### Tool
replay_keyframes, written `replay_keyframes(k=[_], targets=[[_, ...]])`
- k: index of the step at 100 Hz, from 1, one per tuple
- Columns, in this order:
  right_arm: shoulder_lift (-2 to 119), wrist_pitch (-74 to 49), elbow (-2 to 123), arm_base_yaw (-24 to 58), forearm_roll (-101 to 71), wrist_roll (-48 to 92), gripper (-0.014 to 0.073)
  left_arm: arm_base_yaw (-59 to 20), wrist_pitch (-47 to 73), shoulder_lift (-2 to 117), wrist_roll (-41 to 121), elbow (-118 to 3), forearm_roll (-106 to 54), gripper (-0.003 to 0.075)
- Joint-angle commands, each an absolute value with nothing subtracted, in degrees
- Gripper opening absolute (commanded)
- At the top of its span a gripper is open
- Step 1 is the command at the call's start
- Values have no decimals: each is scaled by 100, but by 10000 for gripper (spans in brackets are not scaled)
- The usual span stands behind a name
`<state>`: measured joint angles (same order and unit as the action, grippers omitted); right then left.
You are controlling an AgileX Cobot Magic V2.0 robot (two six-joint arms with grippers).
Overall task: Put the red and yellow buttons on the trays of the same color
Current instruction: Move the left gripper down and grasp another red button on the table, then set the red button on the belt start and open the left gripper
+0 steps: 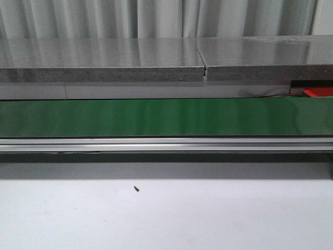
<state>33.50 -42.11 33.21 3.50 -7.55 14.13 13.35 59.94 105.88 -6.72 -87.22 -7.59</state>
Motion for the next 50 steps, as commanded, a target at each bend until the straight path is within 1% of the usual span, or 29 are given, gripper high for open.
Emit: replay_keyframes(k=[1, 26, 50], targets=[[3344, -3853, 3459, 345, -764, 1457, -69, 1297, 5795, 10317, -662, -8910, -900, 605], [3344, -3848, 3459, 345, -770, 1457, -69, 1473, 5834, 10251, -1238, -9549, -959, 549], [3344, -3859, 3459, 345, -775, 1457, -69, 2024, 6305, 10561, -2201, -9936, -714, 547]])
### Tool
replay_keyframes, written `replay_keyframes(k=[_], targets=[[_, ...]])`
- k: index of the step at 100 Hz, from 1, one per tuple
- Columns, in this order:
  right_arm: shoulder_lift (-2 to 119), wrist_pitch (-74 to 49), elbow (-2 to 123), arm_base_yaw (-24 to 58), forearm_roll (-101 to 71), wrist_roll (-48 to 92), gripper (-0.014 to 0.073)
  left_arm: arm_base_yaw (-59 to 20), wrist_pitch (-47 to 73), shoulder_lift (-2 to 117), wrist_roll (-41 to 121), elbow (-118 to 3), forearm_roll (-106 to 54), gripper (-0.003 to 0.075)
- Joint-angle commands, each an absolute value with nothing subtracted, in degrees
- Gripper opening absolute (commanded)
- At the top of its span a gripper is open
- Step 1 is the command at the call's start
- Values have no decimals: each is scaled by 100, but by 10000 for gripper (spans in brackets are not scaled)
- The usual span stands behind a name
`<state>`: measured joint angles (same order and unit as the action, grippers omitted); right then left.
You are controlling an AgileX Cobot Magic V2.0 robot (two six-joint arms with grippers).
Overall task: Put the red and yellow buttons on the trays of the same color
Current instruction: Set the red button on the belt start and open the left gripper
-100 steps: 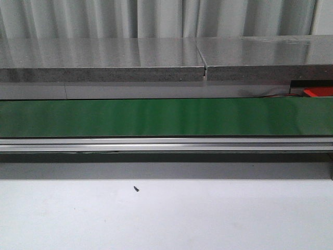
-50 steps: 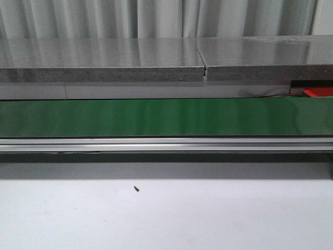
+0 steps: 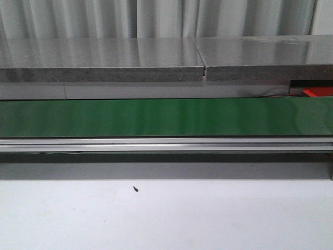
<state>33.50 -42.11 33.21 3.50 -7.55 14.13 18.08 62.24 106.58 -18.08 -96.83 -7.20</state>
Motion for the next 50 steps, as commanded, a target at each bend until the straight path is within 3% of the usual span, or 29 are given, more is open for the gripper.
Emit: replay_keyframes(k=[1, 50], targets=[[3344, -3859, 3459, 345, -775, 1457, -69, 2037, 6314, 10600, -2229, -9947, -714, 547], [3344, -3847, 3459, 345, -775, 1457, -69, 2221, 6425, 11622, -2808, -10784, -830, 547]])
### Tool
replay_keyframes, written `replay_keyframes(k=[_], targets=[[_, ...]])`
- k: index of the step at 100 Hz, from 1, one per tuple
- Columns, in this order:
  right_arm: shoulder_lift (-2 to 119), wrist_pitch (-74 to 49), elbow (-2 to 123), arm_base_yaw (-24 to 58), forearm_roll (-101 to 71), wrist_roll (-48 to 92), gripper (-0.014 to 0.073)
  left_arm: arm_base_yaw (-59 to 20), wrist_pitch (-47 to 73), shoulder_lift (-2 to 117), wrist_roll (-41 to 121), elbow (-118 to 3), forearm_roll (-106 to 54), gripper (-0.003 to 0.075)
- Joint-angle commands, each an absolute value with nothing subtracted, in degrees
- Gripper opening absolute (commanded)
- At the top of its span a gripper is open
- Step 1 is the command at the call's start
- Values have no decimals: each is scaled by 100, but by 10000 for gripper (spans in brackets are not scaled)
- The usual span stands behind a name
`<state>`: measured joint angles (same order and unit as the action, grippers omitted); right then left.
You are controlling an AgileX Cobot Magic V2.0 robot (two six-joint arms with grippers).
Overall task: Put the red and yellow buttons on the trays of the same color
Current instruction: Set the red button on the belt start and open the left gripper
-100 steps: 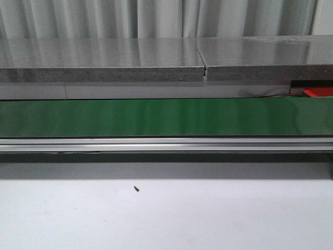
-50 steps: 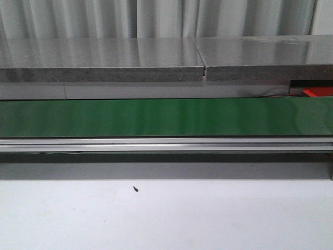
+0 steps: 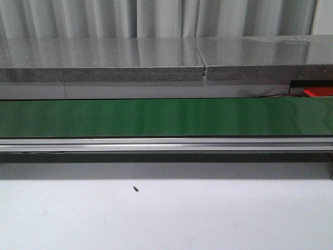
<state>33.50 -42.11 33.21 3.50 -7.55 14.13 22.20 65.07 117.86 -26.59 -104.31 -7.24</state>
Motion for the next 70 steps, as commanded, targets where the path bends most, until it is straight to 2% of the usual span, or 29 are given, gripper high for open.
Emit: replay_keyframes(k=[1, 30, 70], targets=[[3344, -3847, 3459, 345, -775, 1457, -69, 2221, 6436, 11647, -2820, -10822, -830, 547], [3344, -3847, 3459, 345, -780, 1457, -69, 2210, 6587, 12255, -3115, -11476, -920, 547], [3344, -3847, 3459, 345, -785, 1457, -69, 2210, 6468, 12629, -3302, -11538, -983, 547]])
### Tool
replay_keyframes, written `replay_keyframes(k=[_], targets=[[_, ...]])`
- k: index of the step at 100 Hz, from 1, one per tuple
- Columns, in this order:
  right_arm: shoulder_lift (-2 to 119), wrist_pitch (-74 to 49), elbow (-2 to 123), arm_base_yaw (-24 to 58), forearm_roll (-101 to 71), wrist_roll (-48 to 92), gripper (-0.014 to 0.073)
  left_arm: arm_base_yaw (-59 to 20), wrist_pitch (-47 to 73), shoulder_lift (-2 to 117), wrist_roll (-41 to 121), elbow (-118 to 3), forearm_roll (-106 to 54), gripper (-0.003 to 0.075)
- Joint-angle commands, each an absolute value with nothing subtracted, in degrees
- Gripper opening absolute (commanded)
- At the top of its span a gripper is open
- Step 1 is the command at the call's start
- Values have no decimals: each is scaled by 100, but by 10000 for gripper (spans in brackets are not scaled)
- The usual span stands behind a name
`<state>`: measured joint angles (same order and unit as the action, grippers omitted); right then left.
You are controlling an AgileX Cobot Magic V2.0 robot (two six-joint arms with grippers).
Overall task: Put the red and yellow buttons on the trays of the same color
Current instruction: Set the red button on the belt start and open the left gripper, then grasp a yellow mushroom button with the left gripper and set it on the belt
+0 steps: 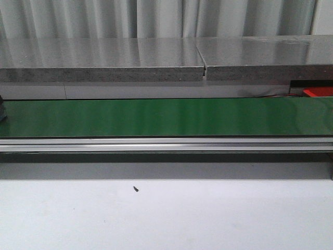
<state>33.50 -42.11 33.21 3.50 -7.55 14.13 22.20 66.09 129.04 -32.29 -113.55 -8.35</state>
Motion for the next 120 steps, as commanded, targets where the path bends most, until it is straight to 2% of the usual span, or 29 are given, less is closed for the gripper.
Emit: replay_keyframes(k=[1, 22, 43, 51, 80, 97, 120], targets=[[3344, -3847, 3459, 345, -785, 1457, -69, 2210, 6468, 12642, -3302, -11538, -996, 547], [3344, -3847, 3459, 345, -785, 1457, -69, 2210, 6272, 12732, -3302, -11538, -1018, 524], [3344, -3847, 3459, 345, -785, 1457, -69, 2210, 6127, 12732, -3302, -11538, -1018, 280], [3344, -3847, 3459, 345, -785, 1457, -69, 2210, 6127, 12732, -3302, -11538, -1018, 233], [3344, -3847, 3459, 345, -785, 1457, -69, 2210, 6300, 12466, -2820, -11538, -1018, 225], [3344, -3823, 3459, 345, -785, 1457, -69, 2210, 6389, 12082, -2012, -11538, -1018, 222], [3344, -3799, 3459, 345, -785, 1457, -69, 2158, 7095, 11618, -1091, -11538, -1018, 222]])
